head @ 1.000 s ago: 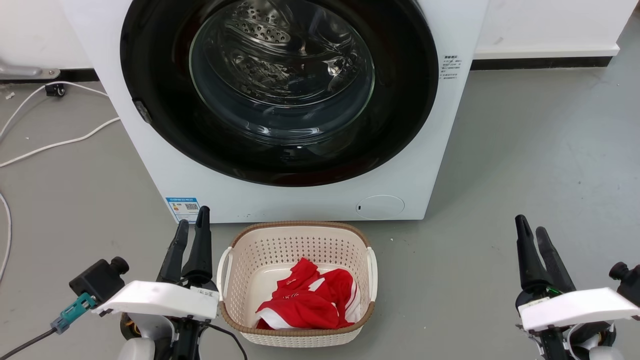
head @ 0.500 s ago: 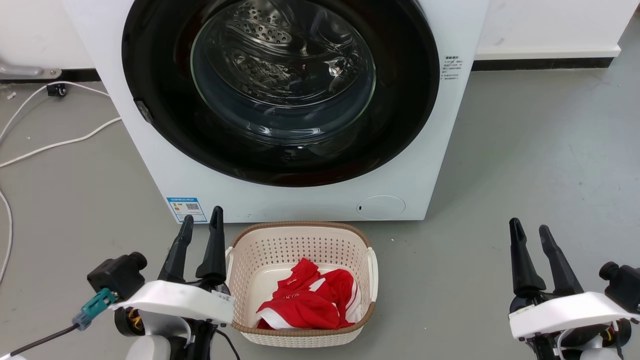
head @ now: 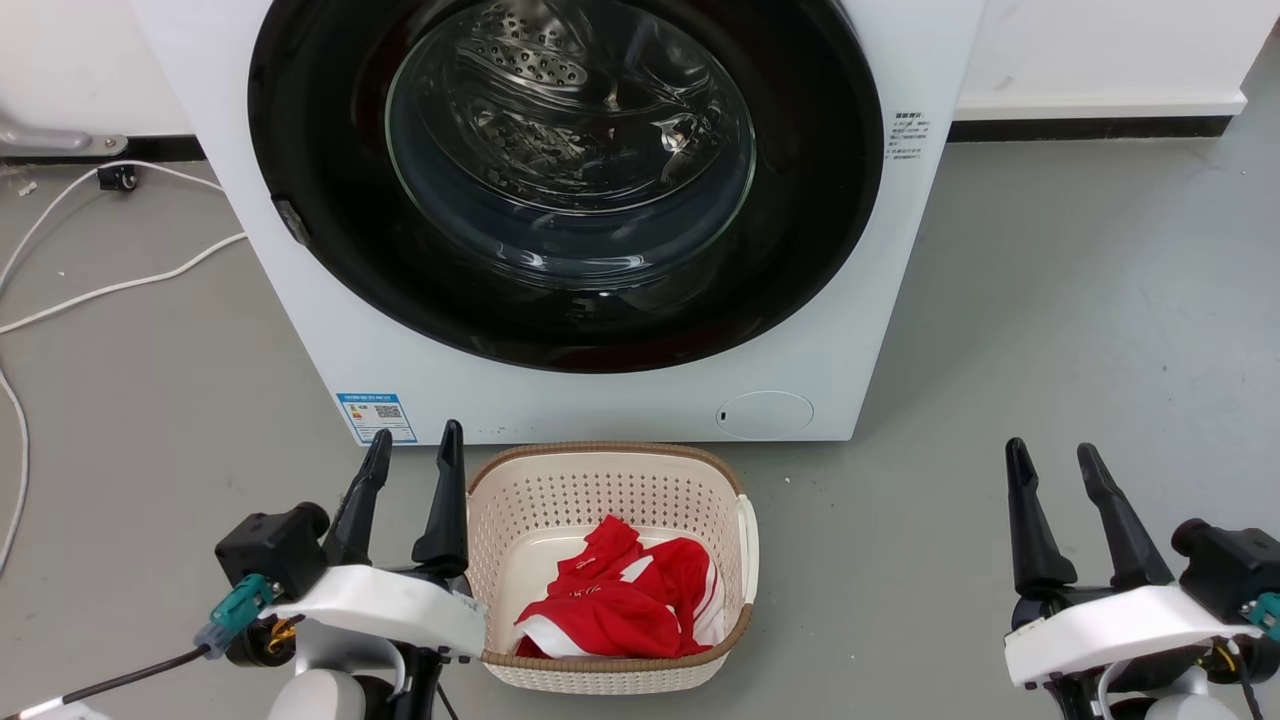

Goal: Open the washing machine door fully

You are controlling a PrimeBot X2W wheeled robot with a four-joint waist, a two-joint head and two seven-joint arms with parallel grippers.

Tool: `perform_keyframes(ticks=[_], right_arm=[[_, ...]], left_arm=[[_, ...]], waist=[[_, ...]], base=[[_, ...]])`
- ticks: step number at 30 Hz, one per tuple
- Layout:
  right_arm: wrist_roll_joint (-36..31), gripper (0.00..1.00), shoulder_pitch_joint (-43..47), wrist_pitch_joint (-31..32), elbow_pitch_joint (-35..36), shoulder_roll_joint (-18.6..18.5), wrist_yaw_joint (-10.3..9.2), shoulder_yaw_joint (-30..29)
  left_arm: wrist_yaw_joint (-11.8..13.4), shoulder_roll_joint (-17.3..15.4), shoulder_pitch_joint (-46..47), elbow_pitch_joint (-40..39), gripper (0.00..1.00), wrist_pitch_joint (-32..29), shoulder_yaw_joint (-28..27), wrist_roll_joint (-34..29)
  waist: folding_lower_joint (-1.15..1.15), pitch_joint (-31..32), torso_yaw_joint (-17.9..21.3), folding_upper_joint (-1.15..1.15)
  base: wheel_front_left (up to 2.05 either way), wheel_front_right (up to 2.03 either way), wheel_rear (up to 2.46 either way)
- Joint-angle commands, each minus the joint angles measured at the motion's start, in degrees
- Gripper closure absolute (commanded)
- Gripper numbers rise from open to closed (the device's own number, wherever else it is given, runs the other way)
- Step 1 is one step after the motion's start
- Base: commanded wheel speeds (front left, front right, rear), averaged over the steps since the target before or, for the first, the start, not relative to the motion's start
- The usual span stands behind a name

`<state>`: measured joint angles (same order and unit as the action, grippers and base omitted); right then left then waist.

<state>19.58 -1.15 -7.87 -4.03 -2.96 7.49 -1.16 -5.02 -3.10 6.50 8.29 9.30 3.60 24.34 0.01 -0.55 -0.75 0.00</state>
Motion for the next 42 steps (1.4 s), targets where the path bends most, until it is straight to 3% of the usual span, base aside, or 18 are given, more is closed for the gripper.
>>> perform_keyframes(ticks=[1, 25, 42], right_arm=[[-2.02, 0.0, 0.06, -0.31, 0.74, 0.03, 0.0, 0.21], [-13.61, 0.0, 1.04, -1.35, 1.49, 0.09, -0.01, 0.73], [-18.42, 0.0, 1.18, -2.79, 1.41, 0.13, -0.01, 1.01]], left_arm=[[0.3, -0.63, 1.32, -0.09, 0.0, 0.61, 0.46, -2.05], [2.32, -2.02, 1.56, 0.38, 0.0, 3.67, 3.32, -13.89], [1.71, -1.45, 1.75, 1.26, 0.0, 5.29, 3.11, -19.42]], waist=[[0.0, 0.03, 0.0, 0.0], [-0.01, 0.12, -0.34, 0.0], [-0.01, -0.1, -0.51, 0.0]], base=[[0.0, 0.0, 0.0], [0.0, 0.0, 0.0], [0.0, 0.0, 0.0]])
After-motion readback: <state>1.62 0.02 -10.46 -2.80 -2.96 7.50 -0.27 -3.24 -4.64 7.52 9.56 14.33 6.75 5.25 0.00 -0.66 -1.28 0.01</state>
